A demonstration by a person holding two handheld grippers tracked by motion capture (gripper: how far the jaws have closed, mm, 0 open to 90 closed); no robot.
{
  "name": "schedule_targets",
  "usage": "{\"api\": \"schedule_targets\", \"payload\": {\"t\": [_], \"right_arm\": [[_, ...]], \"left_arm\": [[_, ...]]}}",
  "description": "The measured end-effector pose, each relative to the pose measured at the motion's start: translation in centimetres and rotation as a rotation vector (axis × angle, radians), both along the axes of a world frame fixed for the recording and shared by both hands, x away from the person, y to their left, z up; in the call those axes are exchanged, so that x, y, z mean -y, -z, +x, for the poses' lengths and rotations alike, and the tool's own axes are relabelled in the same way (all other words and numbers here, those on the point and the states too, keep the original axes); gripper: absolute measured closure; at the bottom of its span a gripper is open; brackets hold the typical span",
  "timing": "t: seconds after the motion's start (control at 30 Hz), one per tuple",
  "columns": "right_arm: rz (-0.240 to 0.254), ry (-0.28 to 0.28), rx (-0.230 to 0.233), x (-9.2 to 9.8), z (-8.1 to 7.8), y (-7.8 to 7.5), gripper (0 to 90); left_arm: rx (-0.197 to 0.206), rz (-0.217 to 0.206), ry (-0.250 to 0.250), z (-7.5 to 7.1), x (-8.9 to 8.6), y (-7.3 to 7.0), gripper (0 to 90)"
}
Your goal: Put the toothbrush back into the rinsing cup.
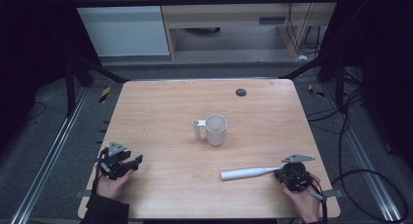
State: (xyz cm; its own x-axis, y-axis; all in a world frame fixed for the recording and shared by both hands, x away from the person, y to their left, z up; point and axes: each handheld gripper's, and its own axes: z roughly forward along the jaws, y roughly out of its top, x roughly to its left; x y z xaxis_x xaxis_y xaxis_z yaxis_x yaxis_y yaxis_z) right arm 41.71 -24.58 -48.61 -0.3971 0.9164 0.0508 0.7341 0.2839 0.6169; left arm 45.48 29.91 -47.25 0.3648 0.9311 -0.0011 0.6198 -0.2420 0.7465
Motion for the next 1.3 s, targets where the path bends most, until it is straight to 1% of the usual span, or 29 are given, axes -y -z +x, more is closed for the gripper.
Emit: {"api": "schedule_targets", "payload": {"t": [0.27, 0.3, 0.33, 0.43, 0.5, 0.57, 0.67, 0.8, 0.83, 0.87, 1.0, 1.1, 1.17, 1.23, 1.3], "right_arm": [[-0.005, 0.002, 0.010, -0.1, 0.4, -0.1, 90.0], [0.003, -0.001, 0.014, -0.2, 0.3, -0.2, 90.0], [0.021, -0.011, 0.032, -0.5, 0.2, -0.6, 90.0], [0.041, -0.027, 0.066, -1.2, 0.1, -1.3, 90.0], [0.059, -0.048, 0.091, -2.1, 0.2, -1.8, 90.0], [0.073, -0.071, 0.105, -3.0, 0.3, -2.1, 90.0], [0.103, -0.099, 0.114, -4.4, 0.7, -2.4, 90.0], [0.133, -0.137, 0.110, -6.5, 1.5, -2.6, 90.0], [0.133, -0.137, 0.110, -6.5, 1.5, -2.6, 90.0], [0.138, -0.158, 0.106, -7.5, 1.9, -2.6, 90.0], [0.154, -0.186, 0.086, -9.4, 2.5, -2.2, 90.0], [0.149, -0.206, 0.066, -10.6, 2.9, -1.8, 90.0], [0.146, -0.211, 0.062, -10.9, 2.9, -1.7, 90.0], [0.136, -0.233, 0.047, -11.8, 3.1, -1.2, 90.0], [0.129, -0.238, 0.043, -11.9, 3.1, -1.1, 90.0]], "left_arm": [[0.000, 0.001, 0.002, 0.0, 0.0, 0.0, 46.5], [0.000, 0.001, 0.001, 0.0, 0.0, 0.0, 46.5], [0.001, -0.001, -0.002, 0.0, 0.0, 0.0, 46.5], [0.000, 0.002, 0.000, 0.0, 0.0, 0.0, 46.5], [-0.001, 0.002, 0.000, 0.0, 0.0, 0.0, 46.5], [-0.001, 0.002, -0.001, 0.0, 0.0, 0.0, 46.5], [0.000, 0.001, -0.001, 0.0, 0.0, 0.0, 46.5], [0.001, -0.002, -0.002, 0.0, 0.0, 0.0, 46.7], [0.001, -0.002, -0.002, 0.0, 0.0, 0.0, 46.7], [-0.001, 0.002, 0.000, 0.0, 0.0, 0.0, 46.7], [-0.003, 0.004, 0.002, 0.1, 0.0, 0.0, 46.8], [-0.003, 0.007, 0.004, 0.1, 0.0, 0.0, 46.8], [-0.003, 0.007, 0.004, 0.1, 0.0, 0.0, 46.8], [-0.003, 0.007, 0.005, 0.1, 0.0, 0.0, 46.8], [-0.004, 0.007, 0.006, 0.1, 0.0, 0.0, 46.8]]}}
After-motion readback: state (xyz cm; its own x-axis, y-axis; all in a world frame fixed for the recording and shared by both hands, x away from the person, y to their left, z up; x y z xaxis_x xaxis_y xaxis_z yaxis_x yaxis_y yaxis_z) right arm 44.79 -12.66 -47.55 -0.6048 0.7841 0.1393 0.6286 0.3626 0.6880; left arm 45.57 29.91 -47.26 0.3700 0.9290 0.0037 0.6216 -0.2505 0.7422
